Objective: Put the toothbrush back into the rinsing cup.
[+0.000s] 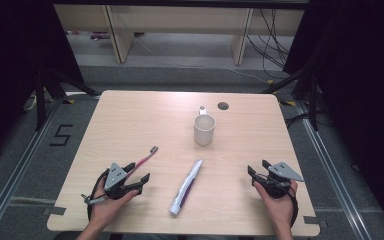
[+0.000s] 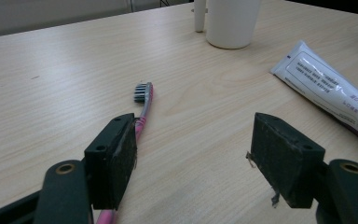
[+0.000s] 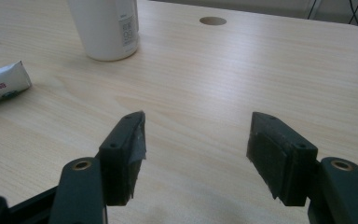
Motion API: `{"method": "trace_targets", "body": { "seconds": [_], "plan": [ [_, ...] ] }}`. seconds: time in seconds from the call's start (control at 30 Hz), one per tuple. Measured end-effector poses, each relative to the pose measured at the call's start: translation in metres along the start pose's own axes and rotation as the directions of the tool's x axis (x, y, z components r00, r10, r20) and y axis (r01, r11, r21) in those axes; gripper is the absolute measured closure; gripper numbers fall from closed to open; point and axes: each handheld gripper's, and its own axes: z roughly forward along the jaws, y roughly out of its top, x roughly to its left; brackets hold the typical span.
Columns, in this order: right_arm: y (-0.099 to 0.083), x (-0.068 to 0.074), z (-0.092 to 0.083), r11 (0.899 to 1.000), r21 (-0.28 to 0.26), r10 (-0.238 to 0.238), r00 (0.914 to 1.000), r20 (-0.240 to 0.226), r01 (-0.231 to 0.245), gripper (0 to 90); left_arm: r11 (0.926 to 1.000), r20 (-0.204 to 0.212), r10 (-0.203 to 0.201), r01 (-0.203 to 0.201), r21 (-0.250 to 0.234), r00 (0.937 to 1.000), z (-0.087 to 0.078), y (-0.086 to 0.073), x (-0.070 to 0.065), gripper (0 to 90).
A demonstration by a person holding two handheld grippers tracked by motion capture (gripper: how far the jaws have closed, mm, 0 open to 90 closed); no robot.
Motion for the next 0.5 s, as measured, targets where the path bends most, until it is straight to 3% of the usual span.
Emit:
{"method": "trace_targets", "body": {
  "seconds": [0.17, 0.5],
  "plan": [
    [-0.0002, -0.0002, 0.0000, 1.000, -0.003, 0.001, 1.0000, 0.000, -0.001, 37.6, 0.9999, -0.004, -0.015, 0.015, 0.000, 0.9999, -0.0006, -0.0003, 0.0008, 31.3],
    [0.0002, 0.0012, 0.0004, 1.000, 0.005, -0.012, 0.9999, 0.005, 0.012, 37.5, 1.0000, -0.007, -0.003, 0.003, -0.003, 1.0000, -0.0013, -0.0005, -0.0015, 31.3]
  ]
}}
